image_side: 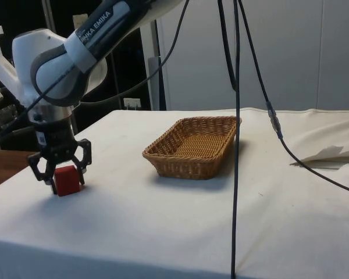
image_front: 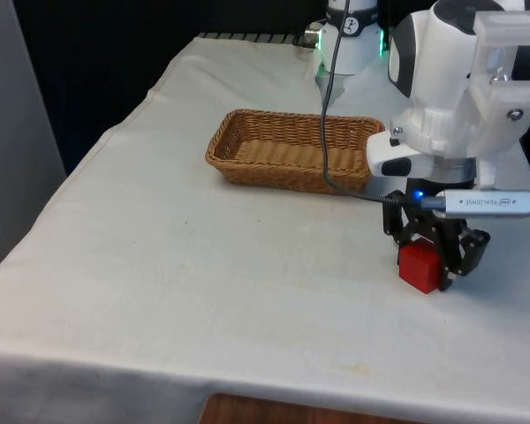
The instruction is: Pick up the cube and place it into the basket.
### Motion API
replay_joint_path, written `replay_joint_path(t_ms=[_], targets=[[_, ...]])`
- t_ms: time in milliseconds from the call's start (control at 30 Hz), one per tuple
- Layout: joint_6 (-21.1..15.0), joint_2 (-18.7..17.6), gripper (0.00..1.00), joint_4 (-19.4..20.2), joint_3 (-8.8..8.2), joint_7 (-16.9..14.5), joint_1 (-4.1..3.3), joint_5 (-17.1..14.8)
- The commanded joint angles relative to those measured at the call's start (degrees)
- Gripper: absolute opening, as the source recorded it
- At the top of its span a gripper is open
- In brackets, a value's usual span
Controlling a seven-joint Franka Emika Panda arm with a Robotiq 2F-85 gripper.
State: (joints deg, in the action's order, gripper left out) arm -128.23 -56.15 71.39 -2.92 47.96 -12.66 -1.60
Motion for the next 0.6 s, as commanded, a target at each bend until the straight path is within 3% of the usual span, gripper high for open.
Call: replay_joint_path(t_ms=[0, 67, 567], targets=[[-0.1, 0.1, 0.22, 0.1, 0.06, 0.1, 0.00, -0.1], [-0.1, 0.1, 0.01, 0.1, 0.06, 0.1, 0.00, -0.1], [1.0, 1.7, 0.00, 0.2, -0.06, 0.2, -0.17, 0.1]])
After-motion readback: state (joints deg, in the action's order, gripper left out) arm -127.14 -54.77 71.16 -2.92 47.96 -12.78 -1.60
